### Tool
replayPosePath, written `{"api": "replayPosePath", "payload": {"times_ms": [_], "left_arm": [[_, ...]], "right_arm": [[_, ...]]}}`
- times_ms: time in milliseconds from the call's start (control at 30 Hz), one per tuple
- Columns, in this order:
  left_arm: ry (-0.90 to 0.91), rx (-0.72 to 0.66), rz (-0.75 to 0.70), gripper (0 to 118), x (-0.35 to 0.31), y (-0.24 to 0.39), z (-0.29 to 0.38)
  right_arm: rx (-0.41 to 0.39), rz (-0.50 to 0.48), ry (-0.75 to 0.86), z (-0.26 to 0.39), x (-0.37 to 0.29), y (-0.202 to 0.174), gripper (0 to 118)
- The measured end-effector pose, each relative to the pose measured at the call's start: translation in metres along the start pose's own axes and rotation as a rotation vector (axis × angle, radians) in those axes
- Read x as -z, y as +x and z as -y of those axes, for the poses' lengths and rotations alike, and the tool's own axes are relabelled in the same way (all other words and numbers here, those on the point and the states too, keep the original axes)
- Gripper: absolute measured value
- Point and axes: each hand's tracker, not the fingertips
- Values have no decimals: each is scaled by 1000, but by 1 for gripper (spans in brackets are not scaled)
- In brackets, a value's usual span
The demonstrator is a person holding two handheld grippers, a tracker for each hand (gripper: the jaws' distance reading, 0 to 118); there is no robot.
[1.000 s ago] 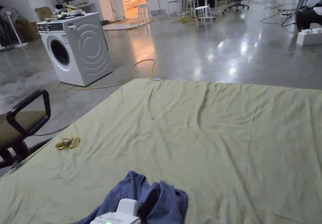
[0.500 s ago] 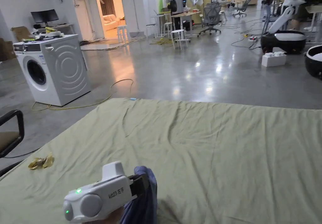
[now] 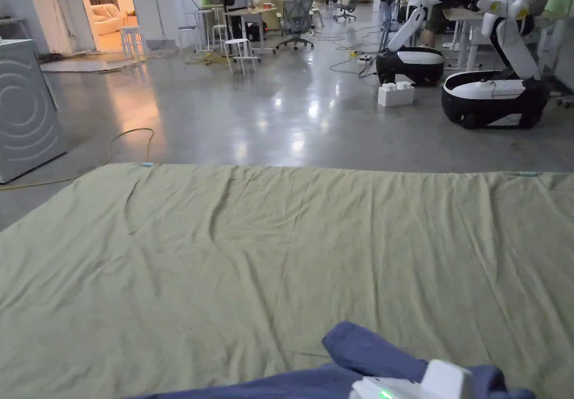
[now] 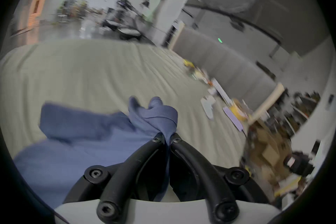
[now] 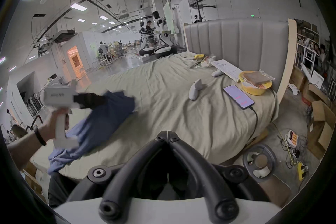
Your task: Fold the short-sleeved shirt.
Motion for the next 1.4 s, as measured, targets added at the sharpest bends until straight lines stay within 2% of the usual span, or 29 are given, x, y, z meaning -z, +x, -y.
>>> {"api": "replayPosePath", "payload": {"times_ms": [100, 133, 167, 200, 233, 300, 333, 467, 533, 600, 700, 867, 933, 967, 1000, 1033, 1100, 1167, 1200, 1400], "left_arm": [[-119, -49, 122, 6, 38, 32, 44], [-149, -68, 132, 13, 41, 39, 57], [-157, -64, 127, 29, 41, 44, 66], [-140, -44, 128, 36, 39, 47, 73], [-128, -24, 153, 36, 32, 47, 75], [-102, -7, 156, 73, 5, 47, 71], [-49, 22, 123, 77, -14, 44, 64], [179, 97, -88, 77, -119, 33, 45], [293, 111, -249, 77, -180, 33, 40], [391, 163, -416, 77, -234, 46, 46], [541, 181, -563, 76, -302, 58, 64], [662, 88, -794, 75, -377, 63, 100], [672, 85, -885, 65, -398, 66, 116], [679, 93, -915, 50, -404, 67, 121], [679, 112, -918, 13, -413, 70, 129], [672, 122, -908, 3, -422, 72, 136], [660, 99, -981, 3, -432, 75, 142], [603, 55, -952, 0, -442, 74, 145], [601, 56, -989, 0, -440, 76, 148], [616, 17, -965, 0, -435, 60, 142]], "right_arm": [[-22, 26, 2, 1, -9, 2, 0], [-29, 23, 8, 2, -12, 1, 0], [-37, 12, 6, 4, -13, 0, 0], [-51, -4, -6, 6, -13, -1, 0], [-73, -26, -20, 8, -13, -4, 0], [-128, -71, -20, 12, -13, -12, 0], [-154, -92, -15, 13, -13, -16, 0], [-195, -183, 38, 4, -2, -40, 0], [-204, -230, 85, -5, 5, -55, 0], [-211, -264, 115, -14, 11, -69, 0], [-221, -305, 151, -29, 18, -89, 0], [-243, -371, 219, -44, 13, -108, 0], [-271, -374, 243, -48, 11, -113, 0], [-283, -371, 250, -49, 10, -114, 0], [-295, -366, 257, -51, 8, -115, 0], [-308, -361, 265, -52, 5, -115, 0], [-327, -354, 284, -54, -1, -114, 0], [-331, -348, 298, -55, -5, -111, 0], [-329, -345, 301, -54, -6, -109, 0], [-276, -329, 281, -58, 0, -106, 0]]}}
